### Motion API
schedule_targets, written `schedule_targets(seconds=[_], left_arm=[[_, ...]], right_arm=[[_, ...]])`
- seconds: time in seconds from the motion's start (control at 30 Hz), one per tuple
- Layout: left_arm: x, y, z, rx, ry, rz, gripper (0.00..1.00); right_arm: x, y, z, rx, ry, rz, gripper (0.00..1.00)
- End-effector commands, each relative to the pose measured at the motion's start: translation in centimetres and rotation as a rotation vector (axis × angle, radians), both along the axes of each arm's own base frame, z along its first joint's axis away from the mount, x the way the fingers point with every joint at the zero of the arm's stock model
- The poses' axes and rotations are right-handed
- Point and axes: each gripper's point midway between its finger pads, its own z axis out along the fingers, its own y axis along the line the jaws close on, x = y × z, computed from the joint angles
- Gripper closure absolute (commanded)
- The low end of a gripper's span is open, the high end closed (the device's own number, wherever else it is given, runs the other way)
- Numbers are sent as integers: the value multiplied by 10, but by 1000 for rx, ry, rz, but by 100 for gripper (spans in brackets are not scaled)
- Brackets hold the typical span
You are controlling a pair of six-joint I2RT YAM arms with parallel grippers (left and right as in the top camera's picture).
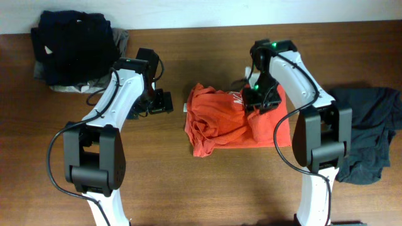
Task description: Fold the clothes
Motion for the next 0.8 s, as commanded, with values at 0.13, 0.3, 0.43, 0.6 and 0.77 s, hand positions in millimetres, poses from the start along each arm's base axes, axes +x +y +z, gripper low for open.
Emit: schedule_targets(seconds=[0.13, 0.3, 0.43, 0.6, 0.77], left_arm=[[-3, -1, -6, -4, 19, -15, 1], [-3, -1, -6, -4, 20, -15, 1], [-3, -1, -6, -3, 20, -15, 1], [-3, -1, -6, -4, 19, -15, 1], [-1, -1, -6, -6, 11, -15, 1]], right_arm=[[-45, 16, -25, 108, 173, -15, 96], [-55, 14, -27, 85, 222, -73, 96], [-48, 20, -3, 122, 175, -89, 96], [-27, 13, 41, 130, 8, -87, 96], [-13, -10, 57, 112, -80, -131, 94]])
